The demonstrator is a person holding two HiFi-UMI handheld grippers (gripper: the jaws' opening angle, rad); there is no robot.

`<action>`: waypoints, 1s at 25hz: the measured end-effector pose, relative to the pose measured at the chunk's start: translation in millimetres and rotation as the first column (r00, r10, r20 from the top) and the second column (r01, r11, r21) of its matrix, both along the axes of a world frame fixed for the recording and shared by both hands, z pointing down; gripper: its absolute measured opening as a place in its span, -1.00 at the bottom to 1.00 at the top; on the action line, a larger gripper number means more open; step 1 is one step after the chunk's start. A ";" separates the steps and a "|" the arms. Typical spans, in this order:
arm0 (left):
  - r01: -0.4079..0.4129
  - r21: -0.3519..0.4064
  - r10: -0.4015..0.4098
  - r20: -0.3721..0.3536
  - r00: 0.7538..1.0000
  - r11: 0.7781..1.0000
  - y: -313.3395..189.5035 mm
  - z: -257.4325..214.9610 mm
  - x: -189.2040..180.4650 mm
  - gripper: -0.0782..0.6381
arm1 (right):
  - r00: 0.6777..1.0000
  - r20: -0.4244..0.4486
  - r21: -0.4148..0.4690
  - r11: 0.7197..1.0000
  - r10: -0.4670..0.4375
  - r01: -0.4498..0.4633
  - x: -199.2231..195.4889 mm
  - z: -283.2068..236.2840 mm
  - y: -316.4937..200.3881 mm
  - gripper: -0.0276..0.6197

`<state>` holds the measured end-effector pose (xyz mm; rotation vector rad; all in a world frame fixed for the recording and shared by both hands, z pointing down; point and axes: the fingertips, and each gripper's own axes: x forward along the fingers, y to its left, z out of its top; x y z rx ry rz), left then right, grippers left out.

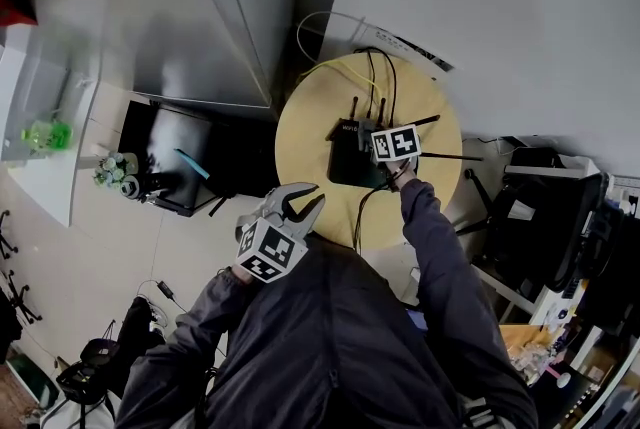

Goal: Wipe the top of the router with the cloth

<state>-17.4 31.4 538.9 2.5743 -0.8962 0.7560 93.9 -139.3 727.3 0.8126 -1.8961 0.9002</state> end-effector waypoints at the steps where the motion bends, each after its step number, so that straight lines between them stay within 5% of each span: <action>1: -0.004 0.000 0.004 0.001 1.000 1.000 0.4 0.1 0.8 -0.59 | 1.000 -0.004 0.002 1.000 0.006 -0.006 5.4 0.0 -0.5 -0.84; 25: -0.056 0.000 0.056 0.015 0.998 0.998 -0.5 1.1 13.7 -0.59 | 0.977 -0.150 0.034 0.988 0.153 -0.150 140.1 2.5 -0.7 -0.84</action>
